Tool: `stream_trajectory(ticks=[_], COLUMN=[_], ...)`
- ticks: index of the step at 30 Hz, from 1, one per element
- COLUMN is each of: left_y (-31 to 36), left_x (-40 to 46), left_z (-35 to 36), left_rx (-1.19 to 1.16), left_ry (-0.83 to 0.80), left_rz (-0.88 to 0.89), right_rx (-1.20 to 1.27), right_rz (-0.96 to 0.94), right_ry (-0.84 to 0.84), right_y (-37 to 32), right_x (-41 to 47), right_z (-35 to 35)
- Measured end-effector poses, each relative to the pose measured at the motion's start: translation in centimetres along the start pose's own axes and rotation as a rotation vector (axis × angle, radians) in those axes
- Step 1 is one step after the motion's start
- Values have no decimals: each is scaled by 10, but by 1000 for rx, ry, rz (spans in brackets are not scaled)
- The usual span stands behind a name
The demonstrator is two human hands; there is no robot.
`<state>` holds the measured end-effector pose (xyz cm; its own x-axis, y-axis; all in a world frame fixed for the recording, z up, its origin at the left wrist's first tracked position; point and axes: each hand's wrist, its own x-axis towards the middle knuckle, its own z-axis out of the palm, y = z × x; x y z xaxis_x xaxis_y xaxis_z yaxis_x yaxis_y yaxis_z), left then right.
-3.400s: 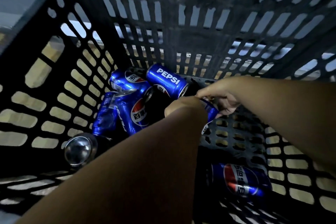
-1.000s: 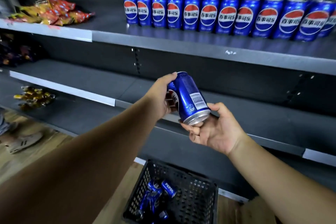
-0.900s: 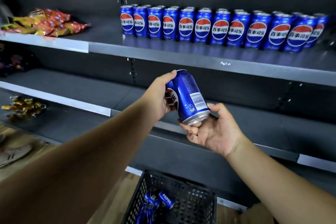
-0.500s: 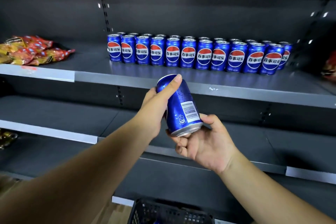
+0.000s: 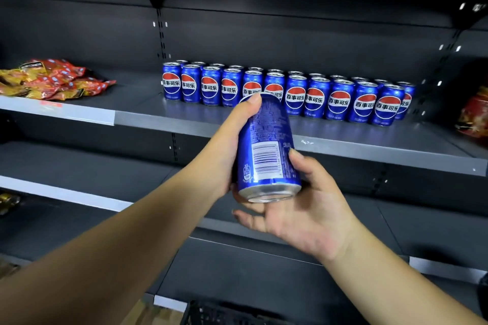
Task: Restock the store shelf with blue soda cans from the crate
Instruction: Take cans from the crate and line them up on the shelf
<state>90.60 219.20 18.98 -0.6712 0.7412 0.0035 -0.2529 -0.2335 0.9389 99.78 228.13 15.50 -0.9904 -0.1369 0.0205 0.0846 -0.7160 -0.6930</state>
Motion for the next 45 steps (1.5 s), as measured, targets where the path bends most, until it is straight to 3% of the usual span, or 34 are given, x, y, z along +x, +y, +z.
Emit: stream_trajectory(ticks=[8,18,23,31,39,45], left_y=[-12,-24,-29,-25,-23,-23], left_x=[-8,-3,1,-2,-19,-32], left_z=[1,15,18,25,29,31], left_rx=[54,33,-12,-38,56,-86], left_ry=[82,166,113,107,69,17], left_rz=[-100,-62,-112,-98,63,80], right_rx=[-45,-283,-439,-625,-737,-785], right_rz=[-30,-89,-216,-308,-411,-460], right_ry=[230,595,776,777,696,620], right_y=[10,10,15,15,17,22], right_x=[-10,-18,-22,-28,-33,-43], right_z=[8,12,21,24,34,38])
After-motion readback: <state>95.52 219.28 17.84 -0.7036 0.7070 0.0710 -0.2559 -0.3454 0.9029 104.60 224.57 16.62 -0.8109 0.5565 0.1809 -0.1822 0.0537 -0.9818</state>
